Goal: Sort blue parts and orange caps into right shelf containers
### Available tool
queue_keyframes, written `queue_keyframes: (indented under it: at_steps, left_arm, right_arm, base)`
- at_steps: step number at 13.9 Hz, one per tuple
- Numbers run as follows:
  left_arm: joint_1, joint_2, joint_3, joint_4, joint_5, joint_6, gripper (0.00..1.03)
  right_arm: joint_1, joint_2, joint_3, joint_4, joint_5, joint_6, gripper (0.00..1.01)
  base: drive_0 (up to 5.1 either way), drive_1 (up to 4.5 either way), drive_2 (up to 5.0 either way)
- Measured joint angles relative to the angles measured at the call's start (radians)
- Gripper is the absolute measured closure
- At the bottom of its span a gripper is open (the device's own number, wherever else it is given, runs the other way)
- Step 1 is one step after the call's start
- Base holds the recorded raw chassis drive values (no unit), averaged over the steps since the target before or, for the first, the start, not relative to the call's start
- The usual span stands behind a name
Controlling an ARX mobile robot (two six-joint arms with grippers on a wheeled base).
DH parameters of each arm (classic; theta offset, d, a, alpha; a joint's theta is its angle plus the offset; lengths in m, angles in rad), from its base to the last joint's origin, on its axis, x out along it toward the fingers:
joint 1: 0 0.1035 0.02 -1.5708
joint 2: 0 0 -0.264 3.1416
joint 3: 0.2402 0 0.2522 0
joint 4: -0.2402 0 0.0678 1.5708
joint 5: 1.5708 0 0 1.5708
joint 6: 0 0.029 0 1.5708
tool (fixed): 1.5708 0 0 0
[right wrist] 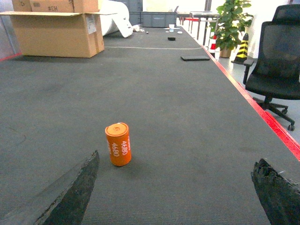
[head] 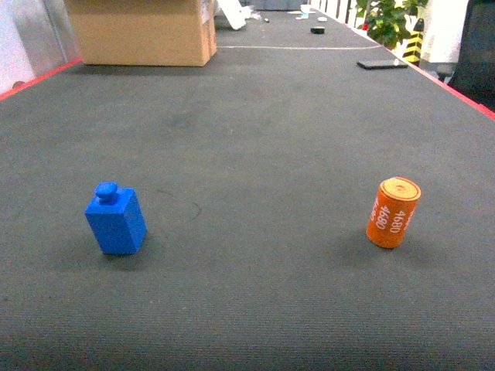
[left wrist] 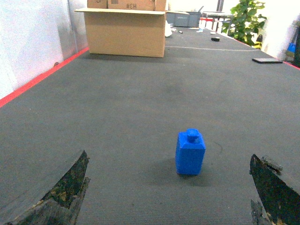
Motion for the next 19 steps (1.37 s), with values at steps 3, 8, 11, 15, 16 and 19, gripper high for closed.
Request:
queue_keyframes:
  at_steps: [3, 8, 11, 15, 16, 19]
  left_arm:
    - [0.000, 0.000, 0.000, 0.000, 0.000, 0.000, 0.05]
    - [0.000, 0.000, 0.000, 0.000, 0.000, 0.000, 0.05]
    - [-0.233, 0.398, 0.056, 0.183, -0.459, -0.027, 0.05]
    - [-0.259, 1.261, 0.386, 0.855, -0.363, -0.032, 0.05]
    - [-0.272, 1.410, 0.453, 0.877, -0.357, -0.041, 0.05]
    - [-0.283, 1.645, 0.578, 0.859, -0.343, -0.050, 0.05]
  right_arm:
    - [0.000, 0.000, 0.000, 0.000, 0.000, 0.000, 0.03]
    - [0.000, 0.000, 0.000, 0.000, 0.000, 0.000, 0.03]
    - [0.237, 0.322, 0.043, 0.206, 0.435, 0.057, 0.03]
    - [0.236, 1.184, 0.346, 0.820, 0.458, 0.053, 0.03]
    - [0.244, 1.341, 0.411, 0.829, 0.440, 0.059, 0.03]
    - [0.270, 1.582, 0.542, 0.805, 0.421, 0.077, 0.03]
  base:
    - [0.0, 0.00, 0.0]
    - [0.0, 0.00, 0.0]
    - [0.0, 0.00, 0.0]
    - [0.0, 0.00, 0.0]
    - [0.0, 0.00, 0.0]
    - [0.0, 0.00, 0.0]
